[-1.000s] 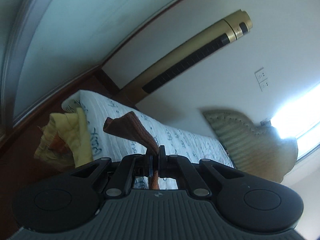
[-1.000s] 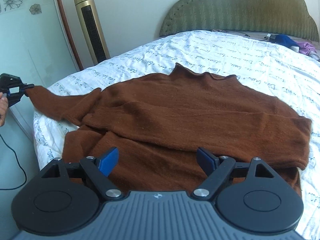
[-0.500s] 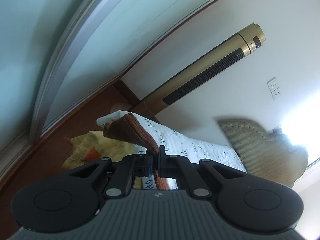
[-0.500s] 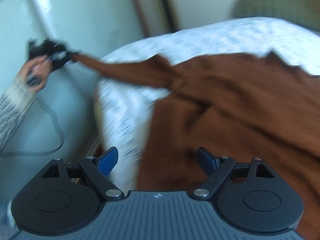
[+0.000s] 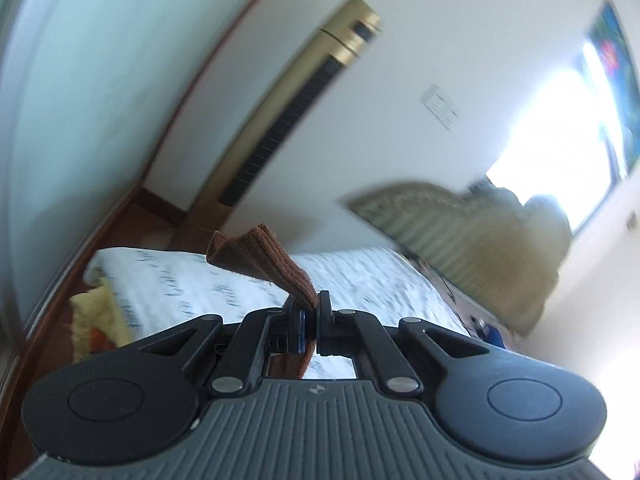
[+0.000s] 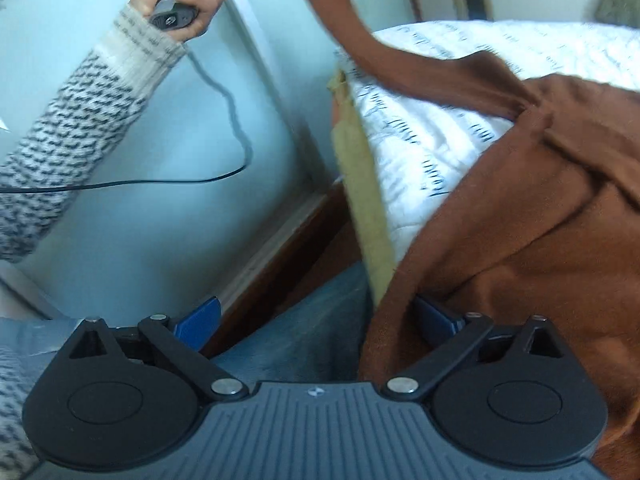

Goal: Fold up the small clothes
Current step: 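Lift the sleeve and fold it across the sweater body with the left gripper, then grasp the sweater's side edge with the left gripper and fold it inward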

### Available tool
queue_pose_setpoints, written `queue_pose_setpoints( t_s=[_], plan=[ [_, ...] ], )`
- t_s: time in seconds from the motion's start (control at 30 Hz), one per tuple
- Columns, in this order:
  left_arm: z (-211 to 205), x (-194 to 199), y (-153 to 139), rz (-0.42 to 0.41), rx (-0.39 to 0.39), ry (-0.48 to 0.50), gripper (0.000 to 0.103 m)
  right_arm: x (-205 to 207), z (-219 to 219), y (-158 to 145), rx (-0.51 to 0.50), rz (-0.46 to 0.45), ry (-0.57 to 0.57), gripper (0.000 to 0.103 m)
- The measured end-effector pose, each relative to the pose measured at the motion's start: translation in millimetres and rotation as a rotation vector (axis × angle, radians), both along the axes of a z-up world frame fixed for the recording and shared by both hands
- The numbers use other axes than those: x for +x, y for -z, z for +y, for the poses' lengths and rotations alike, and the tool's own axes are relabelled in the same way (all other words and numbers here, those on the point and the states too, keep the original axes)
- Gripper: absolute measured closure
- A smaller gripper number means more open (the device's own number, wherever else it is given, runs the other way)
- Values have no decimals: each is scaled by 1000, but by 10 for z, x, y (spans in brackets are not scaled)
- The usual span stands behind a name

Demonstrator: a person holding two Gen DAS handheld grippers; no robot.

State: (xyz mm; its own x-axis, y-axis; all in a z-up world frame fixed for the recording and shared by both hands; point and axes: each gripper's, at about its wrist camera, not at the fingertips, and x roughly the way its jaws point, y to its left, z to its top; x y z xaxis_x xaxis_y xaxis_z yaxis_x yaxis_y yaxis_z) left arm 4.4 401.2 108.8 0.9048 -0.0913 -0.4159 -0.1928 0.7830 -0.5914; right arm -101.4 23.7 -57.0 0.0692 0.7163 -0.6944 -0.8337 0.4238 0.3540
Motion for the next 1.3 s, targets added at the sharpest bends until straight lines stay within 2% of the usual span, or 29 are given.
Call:
queue_pose_setpoints(
  t_s=[0.1,0.13,0.23,0.33,0.47,0.57,0.8,0.87,0.97,1.07,1.13,1.3],
  plan=[
    [-364,57,-109,4,43,97,99,43,-78,-86,-17,-20,50,1],
    [-482,75,-121,10,47,135,99,72,-179,-147,23,-12,90,1],
    [-832,130,-136,24,66,231,99,234,-579,-295,194,90,213,1],
    [-1169,197,-88,37,82,317,99,364,-1062,-379,297,106,394,0],
    [-1605,435,-11,66,103,393,99,353,-1625,-345,249,22,670,0],
    [-2035,649,57,92,150,459,99,304,-1966,-230,221,15,829,0],
    [-3257,1025,415,173,245,621,99,234,-2362,1,192,66,1108,0],
    [-3640,1094,583,201,285,647,99,213,-2418,70,201,78,1150,0],
    [-4148,1146,818,231,315,700,99,149,-2518,133,269,115,1143,0],
    [-4605,1160,1010,251,361,744,99,65,-2494,103,201,59,1148,0],
    [-4844,1179,1108,268,365,779,99,24,-2447,79,141,19,1148,0],
    [-5227,1180,1263,290,388,843,99,-26,-2275,139,64,-25,1111,0]
  ],
)
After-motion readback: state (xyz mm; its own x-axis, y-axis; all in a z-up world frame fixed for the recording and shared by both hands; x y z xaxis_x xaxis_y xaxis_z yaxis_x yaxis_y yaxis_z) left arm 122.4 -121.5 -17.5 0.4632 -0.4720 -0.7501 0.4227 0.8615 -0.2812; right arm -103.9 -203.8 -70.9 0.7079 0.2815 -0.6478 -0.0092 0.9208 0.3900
